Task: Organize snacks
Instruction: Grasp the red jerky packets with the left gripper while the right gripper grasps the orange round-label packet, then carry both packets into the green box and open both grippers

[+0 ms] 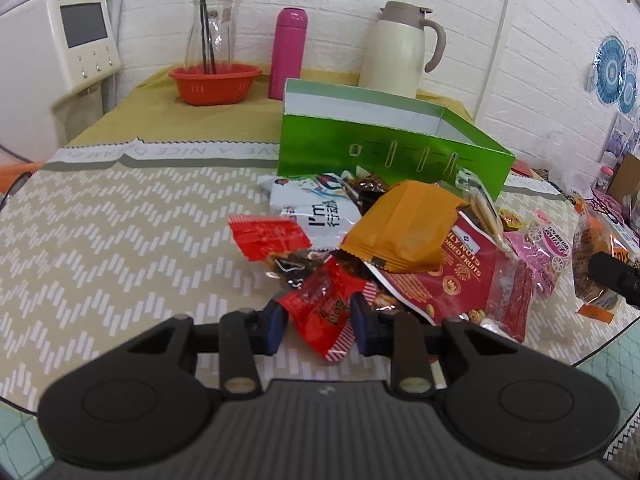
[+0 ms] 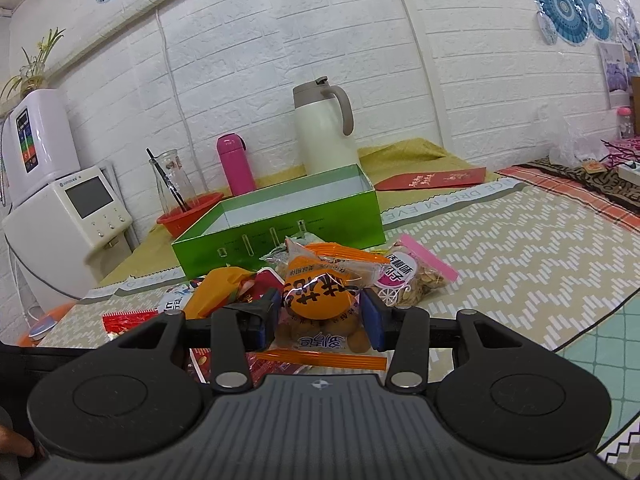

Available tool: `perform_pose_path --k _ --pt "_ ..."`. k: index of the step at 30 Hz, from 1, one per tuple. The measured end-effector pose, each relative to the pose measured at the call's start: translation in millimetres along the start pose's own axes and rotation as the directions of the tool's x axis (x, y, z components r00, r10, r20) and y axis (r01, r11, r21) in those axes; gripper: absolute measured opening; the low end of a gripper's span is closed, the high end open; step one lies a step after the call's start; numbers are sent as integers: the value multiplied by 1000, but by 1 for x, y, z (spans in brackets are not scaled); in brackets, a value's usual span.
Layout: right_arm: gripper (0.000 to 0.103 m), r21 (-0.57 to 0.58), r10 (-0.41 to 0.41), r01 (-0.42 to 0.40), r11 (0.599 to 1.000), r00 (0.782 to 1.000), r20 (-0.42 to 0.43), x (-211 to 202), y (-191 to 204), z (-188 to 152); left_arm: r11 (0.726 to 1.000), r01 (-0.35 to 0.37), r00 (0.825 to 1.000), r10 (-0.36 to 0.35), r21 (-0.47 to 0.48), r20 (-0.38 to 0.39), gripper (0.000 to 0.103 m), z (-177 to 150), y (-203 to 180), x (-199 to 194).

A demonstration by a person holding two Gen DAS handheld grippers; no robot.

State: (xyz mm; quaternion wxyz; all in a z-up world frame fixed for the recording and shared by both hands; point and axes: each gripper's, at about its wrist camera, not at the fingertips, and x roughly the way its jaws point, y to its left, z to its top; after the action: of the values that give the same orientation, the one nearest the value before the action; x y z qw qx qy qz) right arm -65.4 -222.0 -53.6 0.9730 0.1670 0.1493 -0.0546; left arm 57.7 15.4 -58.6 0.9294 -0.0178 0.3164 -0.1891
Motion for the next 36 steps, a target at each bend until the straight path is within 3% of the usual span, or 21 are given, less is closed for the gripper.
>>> perform_pose_path --k 4,6,9,10,12,14,15,16,17,22,25,36 --pt "75 -3 1 -1 1000 1000 -6 1 0 -1 1000 -7 1000 7 -6 -6 27 1 2 -1" --pt "75 -9 4 -4 1000 1000 -8 1 2 -2 998 2 1000 -3 -57 -23 28 1 9 4" --pt "75 -12 14 -14 1000 1000 -18 3 4 -3 981 85 995 -91 -173 -29 94 8 25 12" --pt "75 -7 18 -18 1000 1000 -21 4 3 -4 974 85 995 -95 -208 -37 102 11 29 14" --pt "76 6 27 -27 1000 999 -30 6 1 -4 962 102 992 -117 -254 -44 102 14 34 18" --pt "76 18 36 -35 999 999 -40 8 -1 -6 957 82 995 -95 -279 -34 101 15 37 19" --pt "76 22 40 -39 999 998 -44 9 -1 -6 962 51 998 -62 -267 -33 85 15 35 18" --pt "76 25 44 -43 999 998 -48 9 -2 -7 974 13 999 -23 -225 -45 45 15 31 17" --pt "76 29 48 -46 998 998 -49 9 -3 -8 983 -29 998 20 -180 -52 51 15 26 15" --pt "75 51 52 -50 997 998 -39 7 -7 -7 993 -74 997 71 -96 -36 40 9 10 4" --pt "75 62 48 -46 997 999 -24 4 -9 -7 995 -93 995 92 -48 -31 40 5 4 2" --pt "75 73 38 -38 997 999 -7 2 -10 -6 994 -89 995 91 -61 34 39 1 9 -28"
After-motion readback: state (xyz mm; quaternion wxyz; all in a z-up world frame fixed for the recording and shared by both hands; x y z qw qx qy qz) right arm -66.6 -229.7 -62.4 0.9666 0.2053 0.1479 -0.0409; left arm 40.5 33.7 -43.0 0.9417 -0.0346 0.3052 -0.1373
